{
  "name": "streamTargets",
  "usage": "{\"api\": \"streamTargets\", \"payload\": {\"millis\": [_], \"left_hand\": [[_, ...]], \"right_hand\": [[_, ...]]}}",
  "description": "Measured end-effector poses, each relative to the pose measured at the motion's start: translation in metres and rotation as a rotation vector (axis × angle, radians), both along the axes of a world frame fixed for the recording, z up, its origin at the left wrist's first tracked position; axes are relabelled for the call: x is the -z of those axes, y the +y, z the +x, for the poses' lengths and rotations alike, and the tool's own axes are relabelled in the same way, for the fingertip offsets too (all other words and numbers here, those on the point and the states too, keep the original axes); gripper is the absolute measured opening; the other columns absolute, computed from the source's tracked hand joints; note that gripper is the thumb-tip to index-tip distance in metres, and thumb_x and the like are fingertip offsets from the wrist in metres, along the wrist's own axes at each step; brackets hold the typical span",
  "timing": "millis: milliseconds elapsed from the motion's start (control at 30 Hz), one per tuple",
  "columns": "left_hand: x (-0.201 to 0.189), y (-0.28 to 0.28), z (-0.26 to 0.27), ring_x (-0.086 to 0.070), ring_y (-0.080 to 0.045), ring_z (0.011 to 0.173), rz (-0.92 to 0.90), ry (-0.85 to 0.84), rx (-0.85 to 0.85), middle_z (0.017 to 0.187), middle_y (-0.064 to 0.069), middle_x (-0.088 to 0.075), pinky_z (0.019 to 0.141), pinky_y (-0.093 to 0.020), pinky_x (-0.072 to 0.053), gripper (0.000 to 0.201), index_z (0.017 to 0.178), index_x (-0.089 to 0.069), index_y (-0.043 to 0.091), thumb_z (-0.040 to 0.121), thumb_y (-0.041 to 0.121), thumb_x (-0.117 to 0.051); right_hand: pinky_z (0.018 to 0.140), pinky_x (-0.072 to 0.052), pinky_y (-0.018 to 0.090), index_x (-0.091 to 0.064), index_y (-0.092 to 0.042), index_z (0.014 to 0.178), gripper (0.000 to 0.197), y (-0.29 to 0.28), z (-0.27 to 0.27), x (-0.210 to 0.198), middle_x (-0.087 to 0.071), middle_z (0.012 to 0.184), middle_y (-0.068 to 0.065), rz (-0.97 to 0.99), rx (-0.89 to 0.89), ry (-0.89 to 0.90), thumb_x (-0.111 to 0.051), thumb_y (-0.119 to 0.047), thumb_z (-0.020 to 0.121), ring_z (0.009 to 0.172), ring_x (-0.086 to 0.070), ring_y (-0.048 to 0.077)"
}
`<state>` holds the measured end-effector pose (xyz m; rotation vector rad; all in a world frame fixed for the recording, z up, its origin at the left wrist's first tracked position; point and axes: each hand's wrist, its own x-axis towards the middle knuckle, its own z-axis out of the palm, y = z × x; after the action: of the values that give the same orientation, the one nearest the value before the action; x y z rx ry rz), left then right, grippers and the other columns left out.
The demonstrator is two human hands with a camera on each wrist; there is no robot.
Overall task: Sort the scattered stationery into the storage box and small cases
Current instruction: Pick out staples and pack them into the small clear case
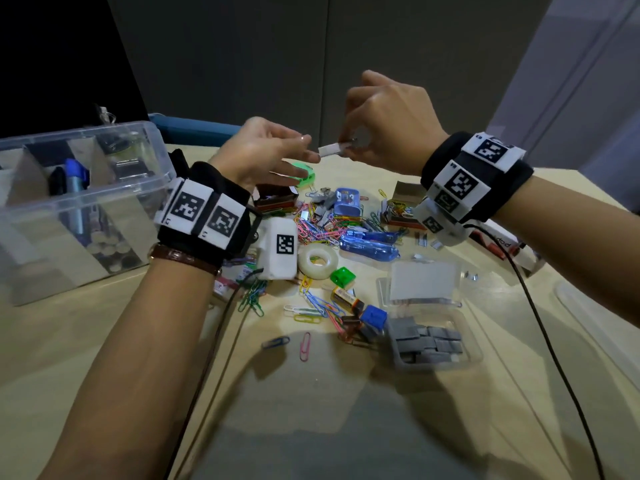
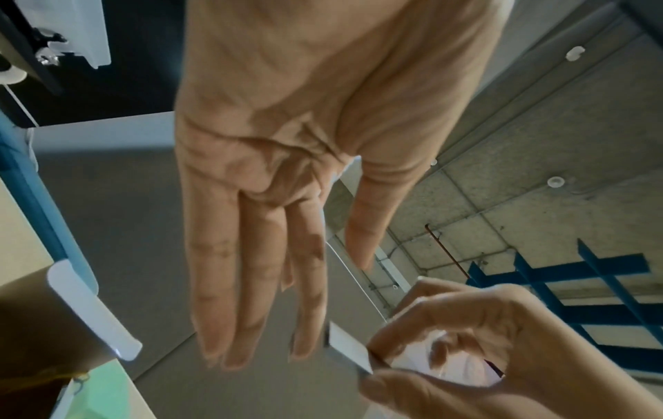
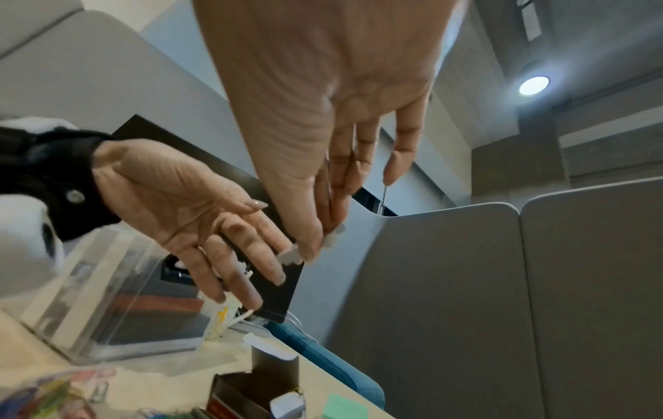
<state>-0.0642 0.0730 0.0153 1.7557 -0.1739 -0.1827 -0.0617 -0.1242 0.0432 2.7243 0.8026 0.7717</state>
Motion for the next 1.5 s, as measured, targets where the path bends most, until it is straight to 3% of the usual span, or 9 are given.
{"api": "streamTargets", "payload": {"millis": [133, 300, 433, 633, 767, 967, 1133, 1367, 1500], "left_hand": [[-0.008, 0.001, -0.011, -0.067, -0.019, 0.101, 0.168, -0.074, -0.006, 0.107, -0.004, -0.071, 0.079, -0.031, -0.058, 0.038, 0.126, -0.057, 0.010, 0.095, 0.032, -0.057], [-0.010, -0.018, -0.031, -0.067, -0.014, 0.101, 0.256, -0.147, 0.102, 0.104, 0.001, -0.073, 0.082, -0.034, -0.055, 0.029, 0.118, -0.063, 0.015, 0.094, 0.031, -0.059], [0.000, -0.041, -0.053, -0.068, -0.015, 0.102, 0.456, -0.173, 0.379, 0.103, 0.003, -0.074, 0.079, -0.030, -0.056, 0.027, 0.115, -0.066, 0.018, 0.090, 0.029, -0.064], [0.004, -0.058, -0.089, -0.065, -0.003, 0.102, 0.712, -0.208, 0.815, 0.111, 0.010, -0.069, 0.089, -0.022, -0.053, 0.070, 0.123, -0.062, 0.028, 0.058, 0.051, -0.075], [0.019, -0.082, -0.092, -0.067, -0.008, 0.087, 0.810, -0.376, 0.798, 0.099, 0.000, -0.070, 0.080, -0.026, -0.055, 0.045, 0.114, -0.066, 0.013, 0.080, 0.042, -0.068], [0.039, -0.086, -0.074, -0.072, -0.016, 0.071, 0.713, -0.153, 0.691, 0.080, -0.011, -0.074, 0.068, -0.028, -0.060, 0.024, 0.093, -0.067, -0.007, 0.091, 0.017, -0.062], [0.039, -0.078, -0.070, -0.070, -0.026, 0.080, 0.658, -0.045, 0.719, 0.084, -0.016, -0.074, 0.078, -0.037, -0.058, 0.022, 0.088, -0.067, -0.004, 0.091, 0.016, -0.061], [0.039, -0.081, -0.068, -0.069, -0.014, 0.070, 0.667, -0.037, 0.717, 0.077, -0.007, -0.074, 0.071, -0.028, -0.058, 0.025, 0.095, -0.066, -0.006, 0.092, 0.018, -0.060], [0.040, -0.081, -0.067, -0.069, -0.013, 0.070, 0.658, -0.031, 0.714, 0.075, -0.005, -0.073, 0.070, -0.028, -0.057, 0.023, 0.093, -0.065, -0.003, 0.093, 0.019, -0.059]], "right_hand": [[0.063, -0.029, 0.031, -0.073, -0.025, 0.094, 0.018, -0.014, -0.022, 0.004, -0.060, 0.102, -0.004, 0.055, 0.069, 0.061, -0.068, -0.040, 0.087, 0.099, -0.044, 0.019], [0.051, -0.018, 0.024, -0.074, -0.030, 0.092, 0.015, -0.035, -0.061, 0.008, -0.049, 0.088, -0.015, 0.027, 0.113, 0.157, -0.071, -0.042, 0.084, 0.089, -0.034, 0.007], [0.051, -0.018, 0.023, -0.073, -0.030, 0.090, 0.015, -0.058, -0.095, 0.006, -0.050, 0.085, -0.014, 0.058, 0.130, 0.184, -0.072, -0.042, 0.082, 0.089, -0.038, 0.009], [0.059, -0.032, 0.029, -0.073, -0.033, 0.088, 0.013, -0.091, -0.137, -0.012, -0.056, 0.088, -0.010, 0.156, 0.185, 0.129, -0.072, -0.043, 0.082, 0.093, -0.056, 0.019], [0.056, -0.034, 0.026, -0.073, -0.034, 0.088, 0.017, -0.089, -0.153, -0.014, -0.056, 0.087, -0.010, 0.188, 0.152, 0.196, -0.073, -0.048, 0.079, 0.084, -0.056, 0.015], [0.053, -0.031, 0.025, -0.074, -0.037, 0.084, 0.017, -0.068, -0.176, 0.020, -0.057, 0.078, -0.014, 0.129, 0.191, 0.462, -0.078, -0.049, 0.073, 0.067, -0.048, 0.003], [0.048, -0.022, 0.023, -0.075, -0.034, 0.085, 0.016, -0.067, -0.181, 0.051, -0.047, 0.071, -0.014, 0.050, 0.319, 0.520, -0.073, -0.048, 0.080, 0.083, -0.052, 0.011], [0.047, -0.024, 0.022, -0.074, -0.030, 0.085, 0.013, -0.062, -0.179, 0.062, -0.057, 0.074, -0.013, -0.005, 0.327, 0.455, -0.072, -0.042, 0.081, 0.081, -0.061, 0.017], [0.047, -0.020, 0.023, -0.074, -0.031, 0.084, 0.012, -0.063, -0.181, 0.063, -0.048, 0.065, -0.013, -0.029, 0.330, 0.412, -0.069, -0.041, 0.082, 0.078, -0.059, 0.016]]}}
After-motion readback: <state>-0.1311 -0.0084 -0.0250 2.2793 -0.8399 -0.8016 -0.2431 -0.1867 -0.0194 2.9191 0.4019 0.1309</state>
